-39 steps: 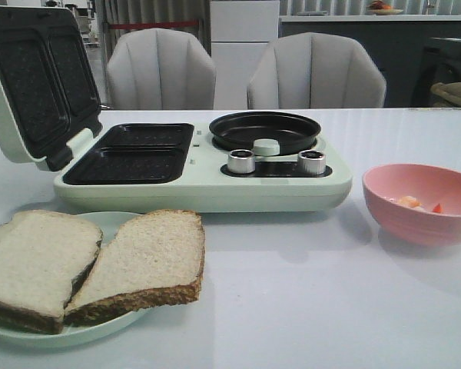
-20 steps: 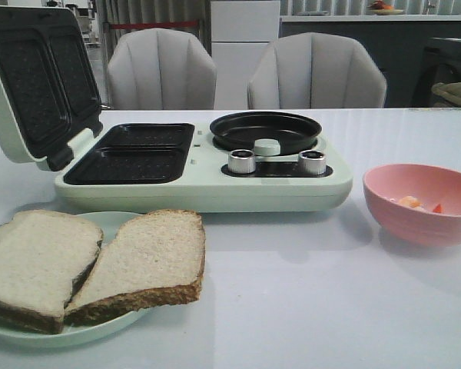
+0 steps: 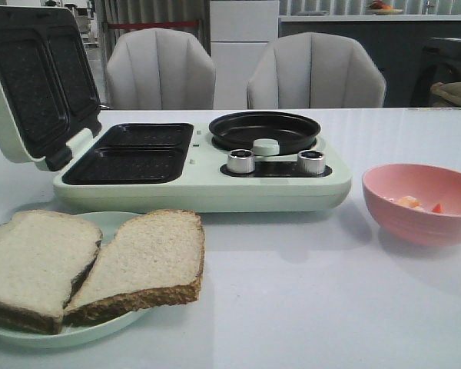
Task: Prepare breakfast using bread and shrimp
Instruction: 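Grasp the bread slice nearest the left gripper by its crust edge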
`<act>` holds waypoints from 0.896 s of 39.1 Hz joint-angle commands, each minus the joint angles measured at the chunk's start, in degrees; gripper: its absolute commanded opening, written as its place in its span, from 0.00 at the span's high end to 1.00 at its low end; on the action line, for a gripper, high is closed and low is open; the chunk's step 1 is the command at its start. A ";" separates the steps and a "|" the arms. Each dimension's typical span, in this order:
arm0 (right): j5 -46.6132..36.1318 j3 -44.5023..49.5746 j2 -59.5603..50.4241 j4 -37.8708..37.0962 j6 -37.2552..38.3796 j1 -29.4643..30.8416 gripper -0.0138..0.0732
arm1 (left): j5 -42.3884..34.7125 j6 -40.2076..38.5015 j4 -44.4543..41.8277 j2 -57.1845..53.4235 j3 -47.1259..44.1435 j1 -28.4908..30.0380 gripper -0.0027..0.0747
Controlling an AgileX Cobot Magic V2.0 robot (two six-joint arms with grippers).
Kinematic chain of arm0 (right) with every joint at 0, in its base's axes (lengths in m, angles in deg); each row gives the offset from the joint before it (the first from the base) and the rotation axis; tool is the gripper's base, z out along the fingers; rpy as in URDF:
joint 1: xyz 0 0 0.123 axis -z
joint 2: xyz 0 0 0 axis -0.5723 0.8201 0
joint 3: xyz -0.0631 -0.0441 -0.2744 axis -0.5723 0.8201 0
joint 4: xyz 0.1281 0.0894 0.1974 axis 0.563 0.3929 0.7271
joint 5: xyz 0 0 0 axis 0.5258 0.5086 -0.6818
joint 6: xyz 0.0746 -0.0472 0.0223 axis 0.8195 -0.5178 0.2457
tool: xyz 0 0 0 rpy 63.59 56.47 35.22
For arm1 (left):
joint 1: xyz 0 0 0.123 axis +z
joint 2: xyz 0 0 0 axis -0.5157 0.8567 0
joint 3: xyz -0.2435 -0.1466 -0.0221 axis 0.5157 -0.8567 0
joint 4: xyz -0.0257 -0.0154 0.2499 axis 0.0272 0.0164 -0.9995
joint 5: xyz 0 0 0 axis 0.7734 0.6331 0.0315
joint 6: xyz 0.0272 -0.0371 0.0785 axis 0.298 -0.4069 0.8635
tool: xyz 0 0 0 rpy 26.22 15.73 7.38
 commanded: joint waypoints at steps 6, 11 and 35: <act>-5.31 -0.93 -1.24 -0.34 0.00 0.16 0.67 | -1.27 -1.88 -5.86 6.78 1.62 -0.08 0.28; -5.31 -0.93 -1.24 -0.34 0.00 0.16 0.67 | -0.99 -1.88 -7.77 10.48 2.15 -0.02 0.28; -5.31 -0.93 -1.24 -0.34 0.00 0.16 0.67 | 1.73 -12.72 -21.05 18.02 6.13 4.06 0.28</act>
